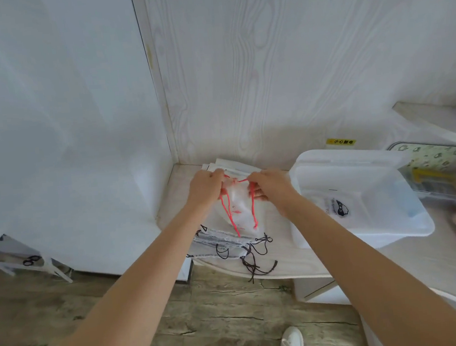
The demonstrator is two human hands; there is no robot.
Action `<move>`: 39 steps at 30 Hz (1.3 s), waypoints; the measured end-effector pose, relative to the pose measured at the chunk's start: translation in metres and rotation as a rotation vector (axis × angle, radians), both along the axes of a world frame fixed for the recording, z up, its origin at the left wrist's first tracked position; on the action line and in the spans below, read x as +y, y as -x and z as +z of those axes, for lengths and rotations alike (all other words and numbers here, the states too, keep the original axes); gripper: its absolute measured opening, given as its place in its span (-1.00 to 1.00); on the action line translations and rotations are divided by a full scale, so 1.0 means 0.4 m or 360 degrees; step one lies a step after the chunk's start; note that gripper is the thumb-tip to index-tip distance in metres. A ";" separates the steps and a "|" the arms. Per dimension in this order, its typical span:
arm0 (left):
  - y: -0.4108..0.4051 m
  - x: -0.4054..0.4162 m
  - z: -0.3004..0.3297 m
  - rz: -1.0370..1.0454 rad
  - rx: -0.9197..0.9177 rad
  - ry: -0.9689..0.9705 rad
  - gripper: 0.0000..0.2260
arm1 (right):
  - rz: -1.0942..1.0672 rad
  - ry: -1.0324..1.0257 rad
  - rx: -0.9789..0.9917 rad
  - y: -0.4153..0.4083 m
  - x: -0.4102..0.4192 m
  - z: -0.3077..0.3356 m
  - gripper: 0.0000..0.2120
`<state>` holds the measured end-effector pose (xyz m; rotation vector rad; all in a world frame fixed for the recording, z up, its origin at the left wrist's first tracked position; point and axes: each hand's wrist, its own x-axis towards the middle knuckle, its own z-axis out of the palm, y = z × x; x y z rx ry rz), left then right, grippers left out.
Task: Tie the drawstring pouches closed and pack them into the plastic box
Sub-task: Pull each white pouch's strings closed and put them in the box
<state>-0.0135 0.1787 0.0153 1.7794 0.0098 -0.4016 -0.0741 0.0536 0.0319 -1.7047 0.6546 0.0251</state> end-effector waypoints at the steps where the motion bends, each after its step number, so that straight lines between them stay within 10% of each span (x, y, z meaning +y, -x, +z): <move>1: 0.000 -0.001 0.002 0.0074 0.0237 0.0233 -0.72 | -0.0053 -0.0168 -0.0003 0.003 0.001 0.000 -0.74; 8: 0.010 0.035 0.012 -0.0108 0.0848 0.1261 -0.78 | -0.0006 0.0540 -0.0124 0.025 0.000 0.004 -0.75; 14: 0.021 0.024 0.005 -0.0162 0.0793 0.1391 -0.75 | 0.0035 -0.0652 -0.0345 0.045 0.021 0.013 -0.86; 24: 0.037 0.004 -0.001 -0.0152 0.0569 0.1258 -0.78 | 0.0163 -0.0888 -0.0456 0.059 0.067 -0.007 -0.86; 34: 0.042 0.011 0.020 -0.0355 0.0376 0.0936 -0.74 | 0.0467 0.1149 -0.0582 0.077 0.043 -0.043 -0.92; 39: 0.030 0.014 0.056 -0.0459 0.0259 0.0514 -0.79 | 0.0742 0.1404 -0.0650 0.079 0.027 -0.052 -0.92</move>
